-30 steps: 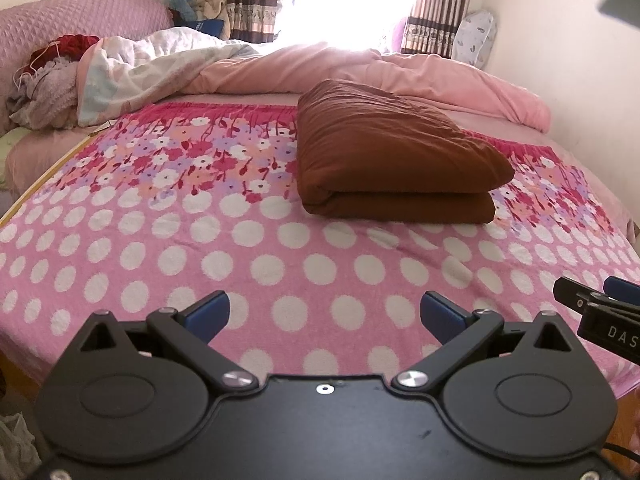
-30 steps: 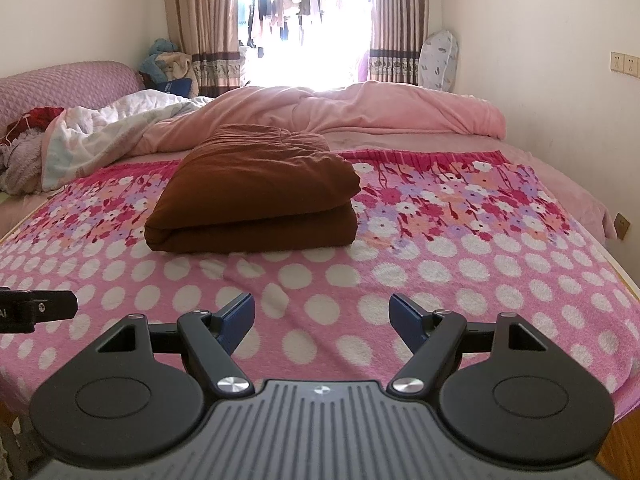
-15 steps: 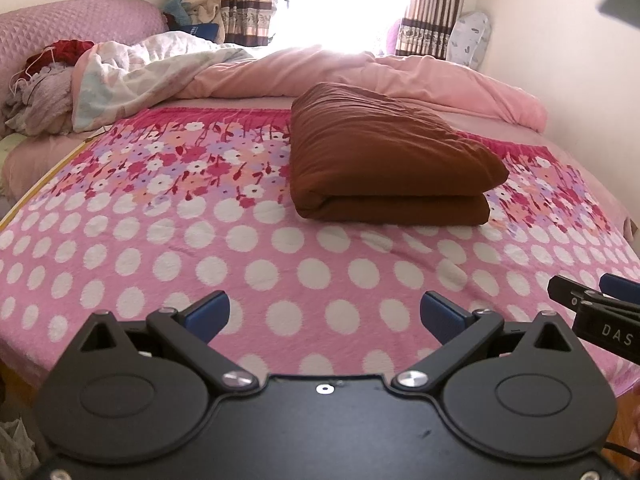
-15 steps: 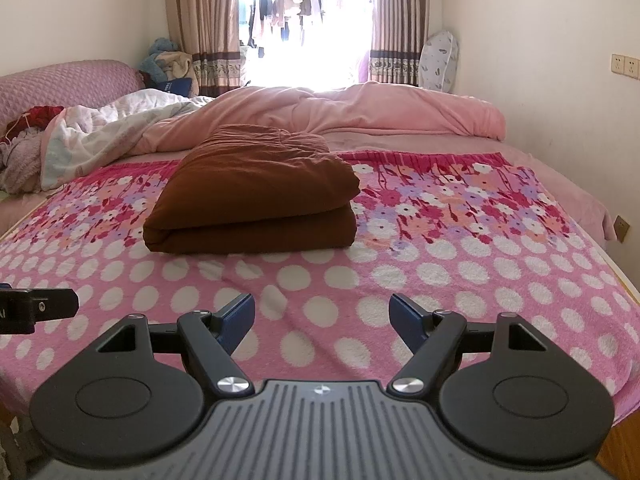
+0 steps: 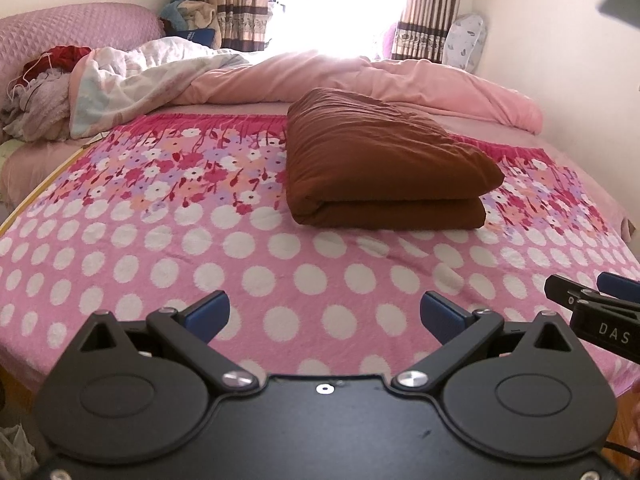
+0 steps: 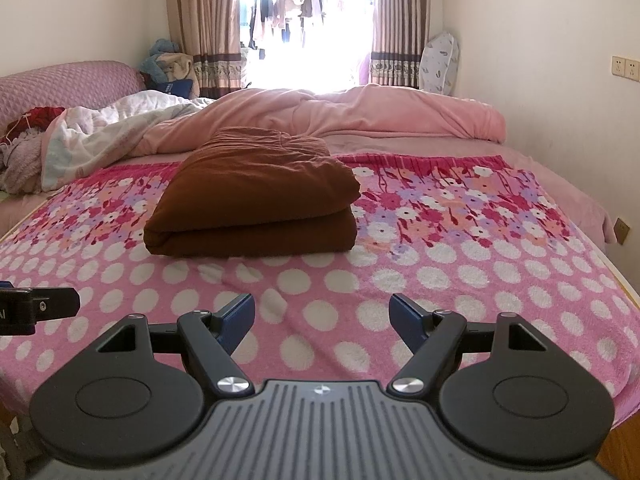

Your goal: Fold large clothes

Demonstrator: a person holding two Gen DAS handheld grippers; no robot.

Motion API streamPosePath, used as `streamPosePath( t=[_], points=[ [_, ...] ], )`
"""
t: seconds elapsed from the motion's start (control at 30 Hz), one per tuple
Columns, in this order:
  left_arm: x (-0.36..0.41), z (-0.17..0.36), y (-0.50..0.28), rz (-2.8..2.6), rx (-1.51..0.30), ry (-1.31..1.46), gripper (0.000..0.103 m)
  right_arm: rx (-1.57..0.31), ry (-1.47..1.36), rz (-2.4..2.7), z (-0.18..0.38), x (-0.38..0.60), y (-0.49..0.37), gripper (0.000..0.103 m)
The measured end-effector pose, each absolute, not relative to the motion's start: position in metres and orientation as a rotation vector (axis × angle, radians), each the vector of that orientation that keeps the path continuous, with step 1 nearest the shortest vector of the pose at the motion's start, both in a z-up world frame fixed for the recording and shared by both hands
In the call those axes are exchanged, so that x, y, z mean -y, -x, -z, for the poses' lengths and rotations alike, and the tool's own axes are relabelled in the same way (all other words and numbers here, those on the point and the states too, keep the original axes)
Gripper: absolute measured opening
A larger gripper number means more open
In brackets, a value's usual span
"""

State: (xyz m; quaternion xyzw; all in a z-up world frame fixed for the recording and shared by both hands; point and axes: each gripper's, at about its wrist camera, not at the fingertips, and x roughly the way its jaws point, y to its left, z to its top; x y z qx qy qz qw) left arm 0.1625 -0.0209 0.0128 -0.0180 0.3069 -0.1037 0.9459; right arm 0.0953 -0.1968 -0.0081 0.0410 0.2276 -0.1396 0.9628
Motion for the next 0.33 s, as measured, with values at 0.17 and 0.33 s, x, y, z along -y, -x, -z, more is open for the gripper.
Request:
streamPosePath(
  t=[0.17, 0.33],
  points=[
    [0.0212, -0.0127, -0.1628, 0.212, -0.626, 0.037, 0.103, -0.461, -0.082, 0.284, 0.0065, 0.197, -0.0961, 0.089],
    [0.0213, -0.0126, -0.1627, 0.211, -0.626, 0.036, 0.103, -0.462, -0.083, 0.284, 0.0067, 0.1971, -0.096, 0.089]
  ],
)
